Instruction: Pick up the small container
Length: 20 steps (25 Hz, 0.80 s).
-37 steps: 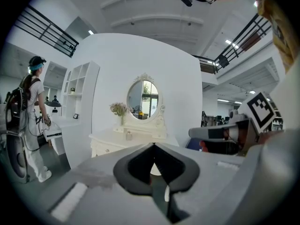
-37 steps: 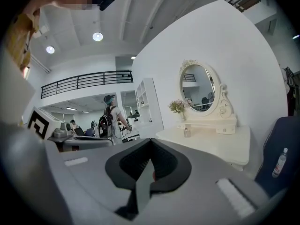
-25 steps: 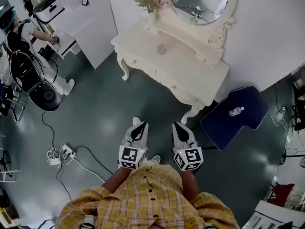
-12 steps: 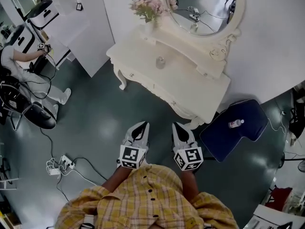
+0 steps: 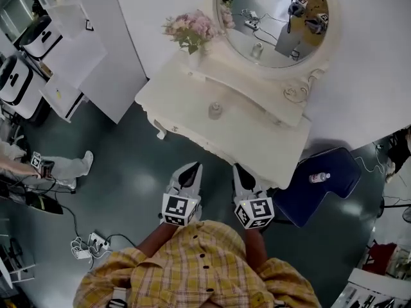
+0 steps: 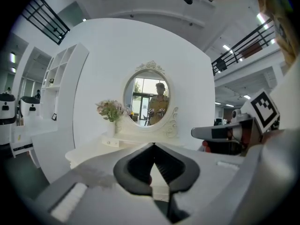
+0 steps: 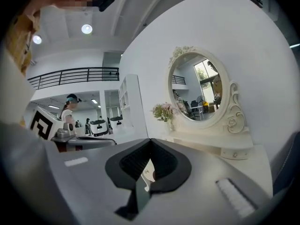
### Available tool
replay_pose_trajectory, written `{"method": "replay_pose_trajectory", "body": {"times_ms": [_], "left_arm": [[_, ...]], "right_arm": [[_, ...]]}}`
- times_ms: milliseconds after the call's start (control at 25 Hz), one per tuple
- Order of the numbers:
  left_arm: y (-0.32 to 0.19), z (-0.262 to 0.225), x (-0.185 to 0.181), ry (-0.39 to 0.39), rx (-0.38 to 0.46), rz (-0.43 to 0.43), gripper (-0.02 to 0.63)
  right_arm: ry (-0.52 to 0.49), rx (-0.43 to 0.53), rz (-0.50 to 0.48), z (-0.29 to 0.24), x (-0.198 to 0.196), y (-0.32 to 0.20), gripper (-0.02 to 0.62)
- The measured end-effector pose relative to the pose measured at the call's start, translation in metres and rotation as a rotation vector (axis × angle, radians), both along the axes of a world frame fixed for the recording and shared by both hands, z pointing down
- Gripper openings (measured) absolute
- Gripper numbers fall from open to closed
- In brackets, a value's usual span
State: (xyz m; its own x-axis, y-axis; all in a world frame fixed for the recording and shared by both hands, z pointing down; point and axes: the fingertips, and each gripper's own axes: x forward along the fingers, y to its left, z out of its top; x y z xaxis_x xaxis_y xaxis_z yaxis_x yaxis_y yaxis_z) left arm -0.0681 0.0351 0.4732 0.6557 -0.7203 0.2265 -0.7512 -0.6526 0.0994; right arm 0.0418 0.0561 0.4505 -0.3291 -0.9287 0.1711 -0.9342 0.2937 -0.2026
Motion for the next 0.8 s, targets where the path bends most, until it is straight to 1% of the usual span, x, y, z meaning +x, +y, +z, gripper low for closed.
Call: {"method": "replay_pose_trajectory", "body": {"times_ms": [200,400,600,800], "left_arm": [[-0.051,-0.002,0.001,0.000,-0.017,0.058,-0.001],[-0.094,0.013,-0.002,-0.003,-0.033,0.101,0.000],[-0.113,0.016,-0.004,-0.001,-0.041,0.137,0.000],[-0.125,0.023,-0.003,-0.002,-0.057,0.128,0.000]], "right_arm": [[-0.001,-0.018,0.058,0.004,-0.002,-0.045,0.003],[-0.001,-0.024,0.104,0.014,-0.006,-0.083,0.003],[0.006,-0.033,0.135,0.016,-0.010,-0.101,0.003],[0.014,-0.043,0.132,0.018,-0.009,-0.113,0.003]]}}
